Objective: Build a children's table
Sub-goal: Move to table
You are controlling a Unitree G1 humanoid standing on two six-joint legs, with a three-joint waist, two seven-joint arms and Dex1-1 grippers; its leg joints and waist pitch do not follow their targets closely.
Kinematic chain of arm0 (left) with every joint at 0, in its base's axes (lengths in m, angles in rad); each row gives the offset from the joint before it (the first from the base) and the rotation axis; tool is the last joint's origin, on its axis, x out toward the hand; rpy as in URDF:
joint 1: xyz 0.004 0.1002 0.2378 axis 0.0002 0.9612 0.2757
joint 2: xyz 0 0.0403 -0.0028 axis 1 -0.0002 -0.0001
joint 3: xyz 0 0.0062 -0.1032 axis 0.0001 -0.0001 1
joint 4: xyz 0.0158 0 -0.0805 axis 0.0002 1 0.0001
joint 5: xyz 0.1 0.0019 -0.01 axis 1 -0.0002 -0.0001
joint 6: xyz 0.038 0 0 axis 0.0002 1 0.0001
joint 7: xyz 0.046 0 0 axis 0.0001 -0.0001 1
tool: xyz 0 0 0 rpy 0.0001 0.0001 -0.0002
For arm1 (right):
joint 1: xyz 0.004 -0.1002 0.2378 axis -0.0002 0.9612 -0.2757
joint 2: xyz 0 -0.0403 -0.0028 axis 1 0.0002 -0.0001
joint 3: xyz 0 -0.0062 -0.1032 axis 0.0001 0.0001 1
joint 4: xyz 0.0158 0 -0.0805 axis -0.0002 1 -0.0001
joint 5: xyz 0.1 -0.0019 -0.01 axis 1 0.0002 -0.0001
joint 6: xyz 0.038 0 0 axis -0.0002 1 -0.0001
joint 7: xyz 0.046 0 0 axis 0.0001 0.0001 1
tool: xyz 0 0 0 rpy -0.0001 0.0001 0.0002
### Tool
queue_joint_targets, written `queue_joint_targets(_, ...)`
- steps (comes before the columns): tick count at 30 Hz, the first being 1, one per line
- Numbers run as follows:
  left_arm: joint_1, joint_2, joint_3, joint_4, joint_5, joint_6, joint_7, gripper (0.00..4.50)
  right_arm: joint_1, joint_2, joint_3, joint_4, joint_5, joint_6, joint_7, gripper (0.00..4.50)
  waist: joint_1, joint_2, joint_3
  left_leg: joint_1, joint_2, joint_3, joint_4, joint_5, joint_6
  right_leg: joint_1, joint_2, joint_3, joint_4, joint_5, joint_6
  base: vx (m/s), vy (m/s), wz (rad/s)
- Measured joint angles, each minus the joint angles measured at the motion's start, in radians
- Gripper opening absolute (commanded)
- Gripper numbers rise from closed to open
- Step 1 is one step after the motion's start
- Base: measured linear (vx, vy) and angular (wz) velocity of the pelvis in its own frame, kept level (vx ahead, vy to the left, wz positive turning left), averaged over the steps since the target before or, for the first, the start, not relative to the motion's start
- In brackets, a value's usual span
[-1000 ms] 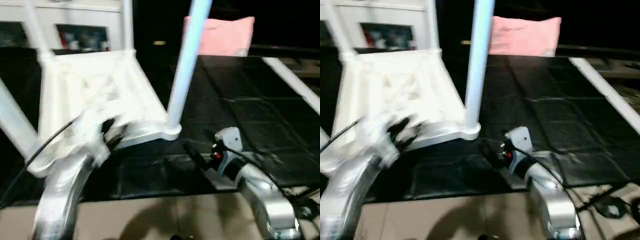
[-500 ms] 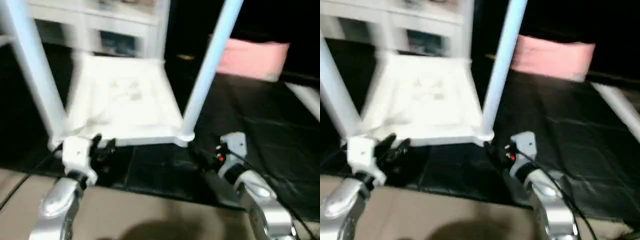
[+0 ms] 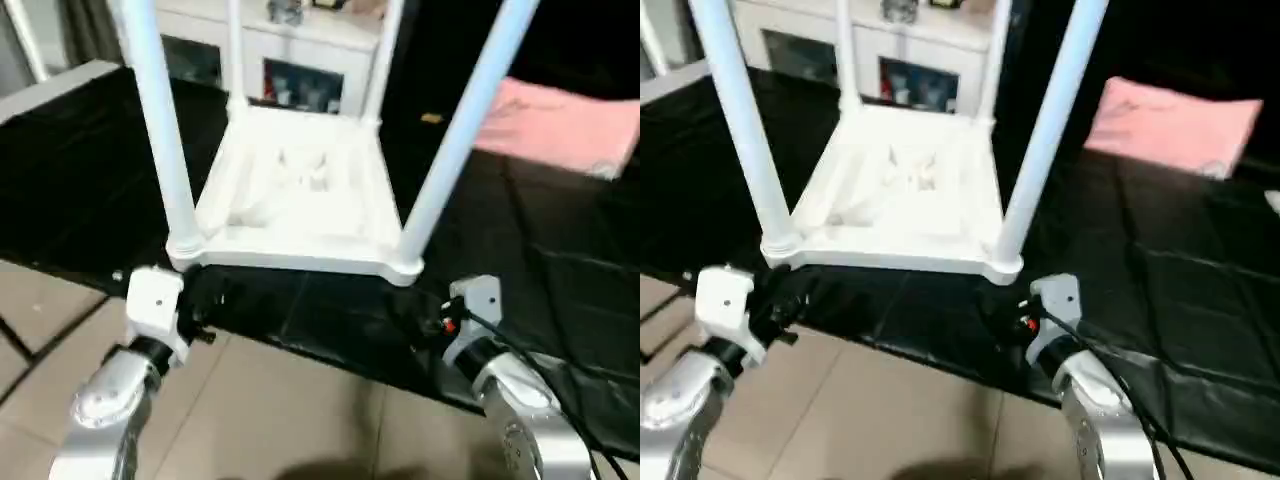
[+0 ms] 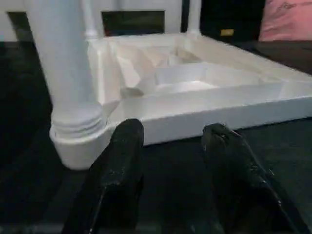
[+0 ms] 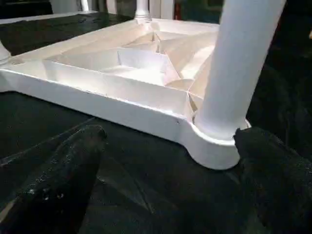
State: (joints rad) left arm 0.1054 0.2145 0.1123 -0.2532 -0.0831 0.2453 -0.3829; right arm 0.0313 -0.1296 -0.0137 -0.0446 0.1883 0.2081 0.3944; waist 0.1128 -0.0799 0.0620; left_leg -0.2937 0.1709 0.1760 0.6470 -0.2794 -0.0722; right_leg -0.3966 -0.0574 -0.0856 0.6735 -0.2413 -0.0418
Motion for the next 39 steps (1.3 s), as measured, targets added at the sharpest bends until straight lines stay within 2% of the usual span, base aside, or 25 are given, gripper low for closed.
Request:
queue_joint_targets(3,-0.015,0.0,0.004,0.004,-0.003,0.0,0.008,2.17,0.002,0.02,-0.015,0.001,-0.008,-0.003,-0.048,4.5,-0.014,0.011,-0.002,-0.022,-0.002,-0.017,-0.02,0.01,-0.007,0.001,0.004,-0.016,-0.031,0.001,0.001,0.0,0.0,0.0)
queue_joint_targets(5,-0.028,0.0,0.009,0.01,-0.007,0.001,0.019,2.17,-0.003,0.023,-0.021,0.001,-0.012,-0.01,-0.073,4.5,-0.027,0.01,-0.002,-0.024,0.002,-0.017,-0.034,0.037,-0.001,0.005,0.009,-0.016,-0.05,0.015,0.003,0.0,0.0,0.0)
queue_joint_targets(8,-0.029,0.001,0.009,0.026,-0.007,0.007,0.025,2.17,-0.003,0.034,-0.026,0.001,-0.011,-0.013,-0.092,4.5,-0.044,0.009,-0.002,-0.018,0.001,-0.017,-0.033,0.042,-0.001,0.016,0.009,-0.018,-0.063,0.03,0.001,0.0,0.0,0.0)
queue_joint_targets(11,-0.029,0.001,0.009,0.035,-0.007,0.014,0.027,2.17,-0.004,0.039,-0.031,0.002,-0.01,-0.011,-0.109,4.5,-0.062,0.01,-0.002,-0.021,0.001,-0.019,-0.034,0.042,-0.001,0.016,0.009,-0.021,-0.077,0.03,0.001,0.0,0.0,0.0)
queue_joint_targets(14,-0.029,0.006,0.01,0.035,-0.007,0.016,0.029,2.17,-0.007,0.043,-0.031,0.002,-0.007,-0.008,-0.121,4.5,-0.052,0.001,-0.006,-0.009,0.004,0.023,-0.035,0.037,0.007,0.003,0.02,0.023,-0.075,0.052,0.006,0.032,0.043,-0.25)
queue_joint_targets(16,-0.031,0.006,0.008,0.035,-0.007,0.018,0.033,2.17,-0.007,0.045,-0.033,0.002,-0.007,-0.002,-0.127,4.5,-0.046,-0.004,-0.008,-0.008,-0.005,0.037,-0.027,0.027,0.016,-0.006,0.02,0.058,-0.066,0.065,0.011,0.033,0.06,-0.33)
queue_joint_targets(17,-0.034,0.004,0.004,0.035,-0.007,0.02,0.034,2.17,-0.006,0.043,-0.039,0.004,-0.007,-0.001,-0.13,4.5,-0.035,-0.002,-0.008,-0.007,-0.015,0.031,-0.009,0.008,0.024,-0.007,0.03,0.088,-0.06,0.07,0.019,0.026,0.088,-0.34)
queue_joint_targets(19,-0.039,0.005,-0.001,0.035,-0.009,0.02,0.035,2.17,-0.007,0.039,-0.048,0.005,-0.007,-0.001,-0.135,4.5,-0.014,0.011,-0.007,-0.01,-0.03,-0.022,0.025,-0.012,0.039,-0.003,0.048,0.128,-0.061,0.074,0.029,0.027,0.134,-0.48)
queue_joint_targets(20,-0.039,0.006,-0.001,0.035,-0.009,0.02,0.036,2.17,-0.007,0.039,-0.052,0.006,-0.007,-0.001,-0.136,4.5,-0.017,0.021,-0.01,-0.027,-0.036,-0.06,0.031,-0.018,0.034,-0.002,0.047,0.129,-0.065,0.077,0.038,0.028,0.182,-0.39)
queue_joint_targets(22,-0.041,0.009,0.001,0.036,-0.009,0.022,0.036,2.17,-0.005,0.042,-0.054,0.006,-0.007,-0.001,-0.137,4.5,-0.032,0.022,-0.012,-0.039,-0.048,-0.056,0.036,-0.019,0.048,-0.004,0.031,0.125,-0.076,0.079,0.036,0.009,0.213,-0.04)
queue_joint_targets(23,-0.038,0.015,0.007,0.036,-0.009,0.024,0.037,2.17,-0.009,0.05,-0.049,0.006,-0.007,-0.001,-0.137,4.5,-0.055,0.02,-0.015,-0.039,-0.061,-0.05,0.028,-0.014,0.069,-0.01,0.017,0.116,-0.081,0.075,0.006,0.016,0.241,0.1)
queue_joint_targets(25,-0.038,0.022,0.017,0.04,-0.009,0.027,0.038,2.17,-0.015,0.057,-0.031,0.004,-0.005,-0.001,-0.137,4.5,-0.088,0.021,-0.014,-0.039,-0.083,-0.043,0.02,-0.009,0.096,-0.021,-0.015,0.078,-0.06,0.051,-0.057,0.011,0.237,0.12)
queue_joint_targets(27,-0.039,0.026,0.02,0.04,-0.009,0.028,0.039,2.17,-0.015,0.056,-0.027,0.004,-0.004,-0.001,-0.137,4.5,-0.115,0.011,-0.018,-0.044,-0.103,-0.032,0.019,-0.009,0.118,-0.016,-0.046,0.063,-0.063,0.047,-0.061,-0.034,0.189,0.07)
queue_joint_targets(28,-0.039,0.026,0.02,0.04,-0.009,0.03,0.039,2.17,-0.014,0.053,-0.028,0.004,-0.004,-0.001,-0.137,4.5,-0.122,0.006,-0.02,-0.047,-0.108,-0.027,0.02,-0.008,0.124,-0.014,-0.062,0.066,-0.072,0.053,-0.049,-0.042,0.174,0.03)
queue_joint_targets(29,-0.041,0.022,0.007,0.04,-0.009,0.033,0.039,2.17,-0.011,0.046,-0.034,0.003,-0.004,-0.002,-0.137,4.5,-0.121,0.007,-0.02,-0.053,-0.108,-0.024,0.026,-0.011,0.129,-0.001,-0.073,0.068,-0.103,0.065,0.012,-0.065,0.144,0.01)
queue_joint_targets(30,-0.044,0.016,-0.004,0.04,-0.01,0.033,0.039,2.17,-0.01,0.042,-0.04,0.004,-0.004,-0.002,-0.138,4.5,-0.116,0.014,-0.018,-0.06,-0.107,-0.025,0.041,-0.016,0.133,0.007,-0.08,0.069,-0.122,0.074,0.047,-0.061,0.191,-0.08)
queue_joint_targets(31,-0.044,0.015,-0.01,0.039,-0.011,0.034,0.038,2.17,-0.01,0.039,-0.045,0.004,-0.004,-0.002,-0.138,4.5,-0.11,0.025,-0.015,-0.065,-0.104,-0.038,0.063,-0.03,0.129,0.016,-0.086,0.063,-0.137,0.09,0.076,-0.061,0.191,-0.08)
queue_joint_targets(32,-0.041,0.017,-0.008,0.04,-0.011,0.035,0.039,2.17,-0.01,0.041,-0.049,0.004,-0.004,-0.002,-0.139,4.5,-0.112,0.035,-0.008,-0.064,-0.104,-0.041,0.083,-0.045,0.132,0.029,-0.093,0.051,-0.141,0.091,0.079,-0.043,0.232,-0.11)
queue_joint_targets(33,-0.039,0.022,-0.003,0.04,-0.011,0.036,0.039,2.17,-0.007,0.045,-0.048,0.005,-0.004,-0.002,-0.139,4.5,-0.128,0.044,-0.005,-0.055,-0.107,-0.041,0.083,-0.048,0.139,0.03,-0.084,0.04,-0.135,0.071,0.062,-0.026,0.219,-0.01)
queue_joint_targets(34,-0.036,0.031,0.006,0.039,-0.011,0.036,0.039,2.17,-0.007,0.056,-0.036,0.005,-0.003,-0.002,-0.139,4.5,-0.137,0.05,-0.001,-0.056,-0.11,-0.041,0.076,-0.045,0.143,0.018,-0.077,0.035,-0.087,0.029,0.025,-0.026,0.219,-0.01)
queue_joint_targets(35,-0.037,0.038,0.016,0.04,-0.01,0.037,0.041,2.17,-0.004,0.064,-0.023,0.004,-0.003,-0.002,-0.137,4.5,-0.138,0.046,-0.004,-0.054,-0.111,-0.041,0.06,-0.035,0.146,-0.001,-0.057,0.008,0.005,0.016,0.018,-0.023,0.176,0.06)
queue_joint_targets(36,-0.038,0.039,0.02,0.039,-0.01,0.037,0.041,2.17,-0.003,0.062,-0.022,0.003,-0.003,-0.002,-0.138,4.5,-0.137,0.042,-0.007,-0.053,-0.113,-0.041,0.045,-0.022,0.133,-0.001,-0.032,-0.012,0.027,0.017,0.017,-0.031,0.107,0.02)
queue_joint_targets(37,-0.038,0.039,0.019,0.039,-0.01,0.037,0.041,2.17,-0.004,0.058,-0.023,-0.001,-0.003,-0.002,-0.138,4.5,-0.135,0.036,-0.011,-0.056,-0.122,-0.036,0.024,-0.011,0.114,0.005,-0.015,-0.026,0.018,0.021,0.012,-0.031,0.107,0.02)
queue_joint_targets(38,-0.038,0.038,0.019,0.04,-0.01,0.037,0.041,2.17,-0.005,0.054,-0.024,-0.014,-0.003,-0.003,-0.14,4.5,-0.135,0.025,-0.016,-0.06,-0.144,-0.024,-0.003,0.003,0.09,0.024,0.0,-0.037,-0.028,0.03,-0.002,-0.028,0.085,-0.02)
queue_joint_targets(39,-0.041,0.035,0.018,0.041,-0.01,0.036,0.041,2.17,-0.006,0.049,-0.025,-0.018,-0.002,-0.004,-0.142,4.5,-0.13,0.003,-0.027,-0.069,-0.163,-0.01,-0.011,0.01,0.074,0.044,-0.006,-0.02,-0.07,0.019,0.018,-0.014,0.054,-0.01)
